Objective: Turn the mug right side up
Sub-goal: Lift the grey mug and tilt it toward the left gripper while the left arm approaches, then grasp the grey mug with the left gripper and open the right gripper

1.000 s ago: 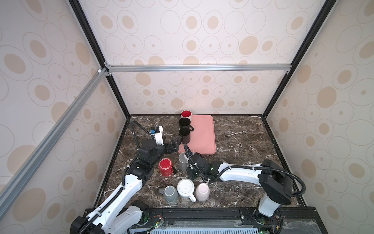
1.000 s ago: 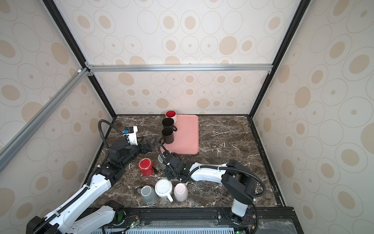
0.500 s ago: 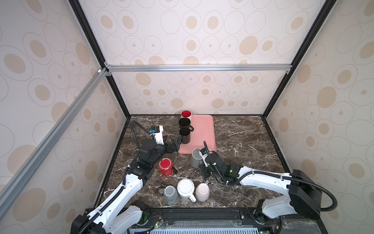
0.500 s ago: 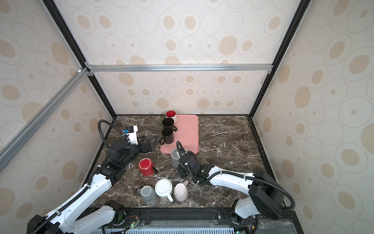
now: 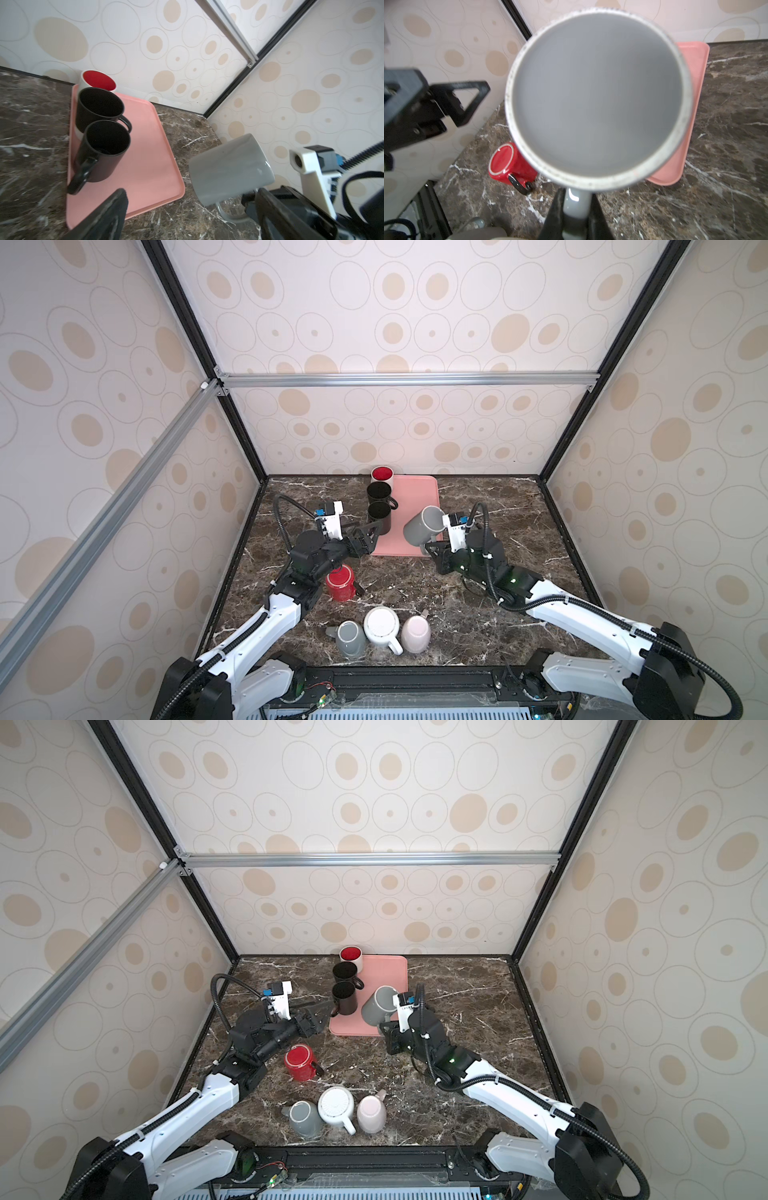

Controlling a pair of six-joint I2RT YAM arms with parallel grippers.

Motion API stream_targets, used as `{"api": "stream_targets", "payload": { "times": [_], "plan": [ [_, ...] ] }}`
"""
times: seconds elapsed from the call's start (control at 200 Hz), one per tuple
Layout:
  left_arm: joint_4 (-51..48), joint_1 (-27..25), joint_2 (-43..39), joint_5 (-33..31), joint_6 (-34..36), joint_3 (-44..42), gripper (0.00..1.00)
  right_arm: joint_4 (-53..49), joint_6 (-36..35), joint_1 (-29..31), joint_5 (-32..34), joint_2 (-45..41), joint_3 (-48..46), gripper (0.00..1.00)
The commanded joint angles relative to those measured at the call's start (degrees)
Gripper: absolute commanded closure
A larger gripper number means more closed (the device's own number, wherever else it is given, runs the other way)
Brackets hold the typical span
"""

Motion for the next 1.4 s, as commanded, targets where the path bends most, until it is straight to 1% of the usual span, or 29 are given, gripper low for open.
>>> {"api": "stream_targets", "payload": {
  "times": [0.0, 0.135, 0.25, 0.3, 0.47, 0.515, 0.595, 0.73, 0.84, 1.045, 1.17, 1.23, 1.32, 1.395],
  "plan": [
    [10.90, -1.30, 0.81, 7.14, -3.96, -0.66, 0.06, 15.80, 4.08, -2.83, -5.84, -2.63, 2.08, 1.00],
    [17.30, -4.04, 3.19, 9.71, -5.18, -1.50, 0.11, 24.76, 9.43, -4.46, -9.67, -1.74, 2.33, 1.00],
    [25.58, -5.38, 4.87, 10.72, -7.86, -3.26, 0.19, 32.29, 14.26, -4.54, -12.24, -0.19, 2.45, 1.00],
    [29.37, -5.80, 5.48, 11.26, -9.29, -4.04, 0.20, 35.49, 16.39, -4.52, -13.50, 0.68, 2.48, 1.00],
    [39.19, -6.43, 7.35, 13.07, -12.87, -4.63, 0.21, 42.18, 21.72, -4.54, -20.63, 2.79, 4.22, 1.00],
    [41.48, -6.53, 7.64, 13.33, -13.58, -4.72, 0.21, 42.89, 22.64, -4.50, -21.88, 3.16, 4.38, 1.00],
    [44.38, -7.06, 8.17, 13.56, -14.29, -4.41, 0.24, 47.19, 25.51, -4.44, -23.19, 4.27, 3.81, 1.00],
    [45.87, -8.26, 9.22, 13.43, -14.23, -3.43, 0.30, 53.10, 29.19, -4.14, -25.10, 6.66, 3.65, 1.00],
    [47.42, -8.55, 10.02, 13.02, -15.12, -3.05, 0.36, 56.87, 30.66, -3.58, -25.99, 8.04, 3.54, 1.00],
    [48.99, -8.50, 10.11, 12.09, -15.79, -3.15, 0.35, 61.34, 31.37, -2.83, -27.23, 8.36, 2.50, 1.00],
    [49.17, -8.55, 10.22, 11.95, -15.83, -2.58, 0.32, 61.52, 31.08, -2.00, -28.78, 8.44, 2.61, 1.00],
    [49.02, -8.53, 10.13, 11.86, -15.64, -2.05, 0.32, 61.55, 31.13, -1.54, -29.68, 8.62, 2.70, 1.00],
    [48.65, -8.50, 9.79, 11.85, -15.20, -1.01, 0.34, 61.46, 30.98, -0.72, -30.84, 9.05, 2.79, 1.00],
    [48.66, -8.55, 9.40, 11.95, -15.07, -0.18, 0.38, 61.07, 30.63, -0.37, -31.32, 9.18, 2.47, 1.00]
  ]
}}
